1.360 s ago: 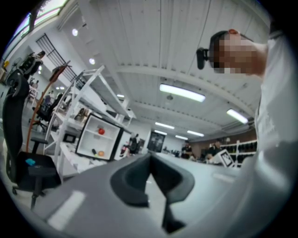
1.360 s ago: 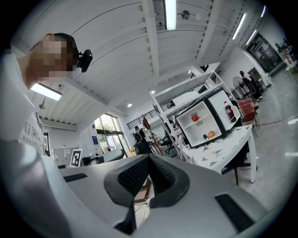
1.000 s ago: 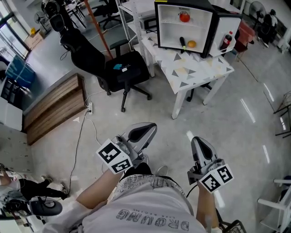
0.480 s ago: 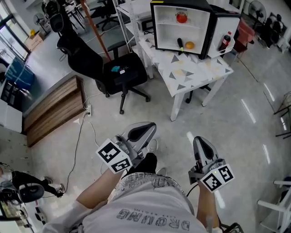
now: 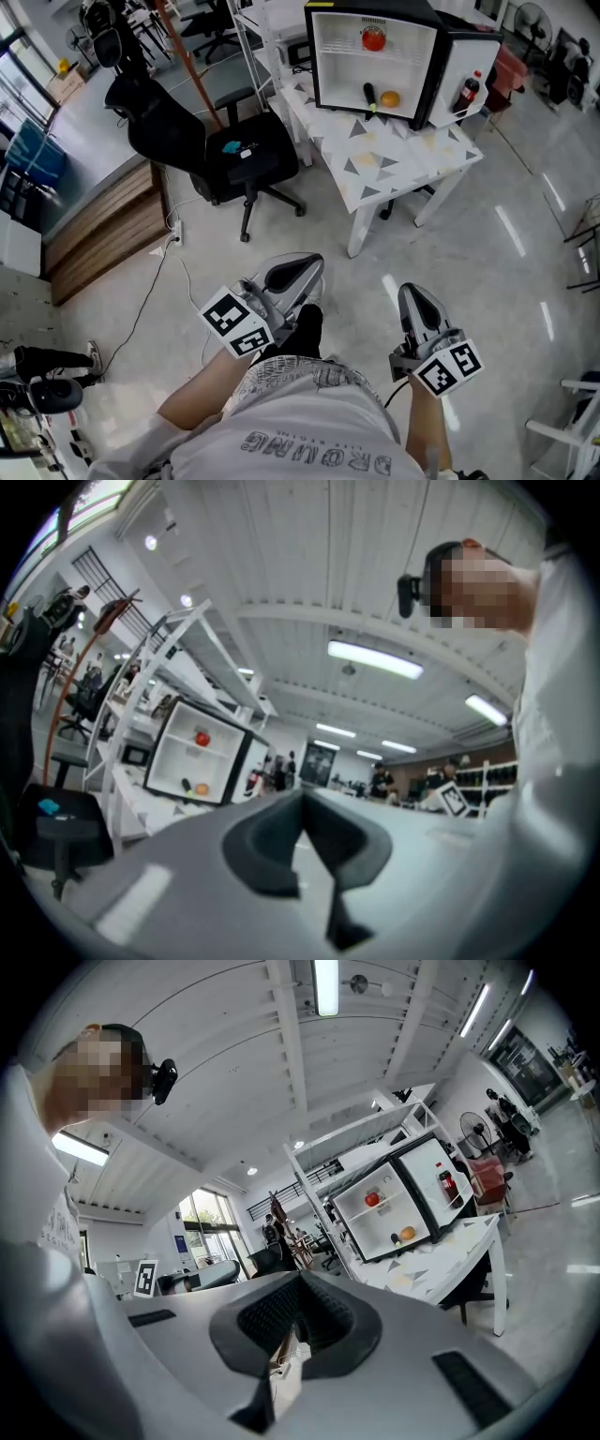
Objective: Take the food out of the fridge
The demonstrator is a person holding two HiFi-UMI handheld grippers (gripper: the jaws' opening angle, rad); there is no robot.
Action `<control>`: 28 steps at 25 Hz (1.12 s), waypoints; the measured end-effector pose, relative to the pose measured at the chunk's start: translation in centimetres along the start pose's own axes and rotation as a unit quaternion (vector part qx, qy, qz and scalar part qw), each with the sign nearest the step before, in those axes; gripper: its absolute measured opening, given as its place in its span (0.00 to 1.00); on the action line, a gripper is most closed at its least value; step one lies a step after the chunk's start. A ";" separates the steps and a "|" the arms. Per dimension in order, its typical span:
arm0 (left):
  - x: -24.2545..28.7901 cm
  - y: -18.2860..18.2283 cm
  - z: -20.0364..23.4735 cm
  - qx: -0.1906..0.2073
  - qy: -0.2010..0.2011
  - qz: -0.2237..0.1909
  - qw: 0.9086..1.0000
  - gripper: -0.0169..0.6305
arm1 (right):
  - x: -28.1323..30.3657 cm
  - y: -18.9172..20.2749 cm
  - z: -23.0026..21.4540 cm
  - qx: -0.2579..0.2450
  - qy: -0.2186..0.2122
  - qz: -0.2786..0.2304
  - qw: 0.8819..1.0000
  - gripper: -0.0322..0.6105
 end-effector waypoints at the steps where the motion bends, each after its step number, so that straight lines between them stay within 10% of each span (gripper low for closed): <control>1: 0.3 -0.1 0.6 0.000 0.000 0.000 1.000 0.04 | 0.5 -0.2 -0.4 0.001 0.000 0.000 1.000 0.03; 28: 11.1 -5.8 22.7 -0.033 0.035 0.041 0.998 0.04 | 20.6 -9.3 -9.2 0.027 0.032 0.032 0.999 0.03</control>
Point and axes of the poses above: the fingertips, and each gripper's own axes: x forward along the fingers, z to its left, y out of its underside, the point moved 10 cm from there along -x, backward along the fingers, and after that the axes turned 12 degrees about z, right-handed, at the moved point
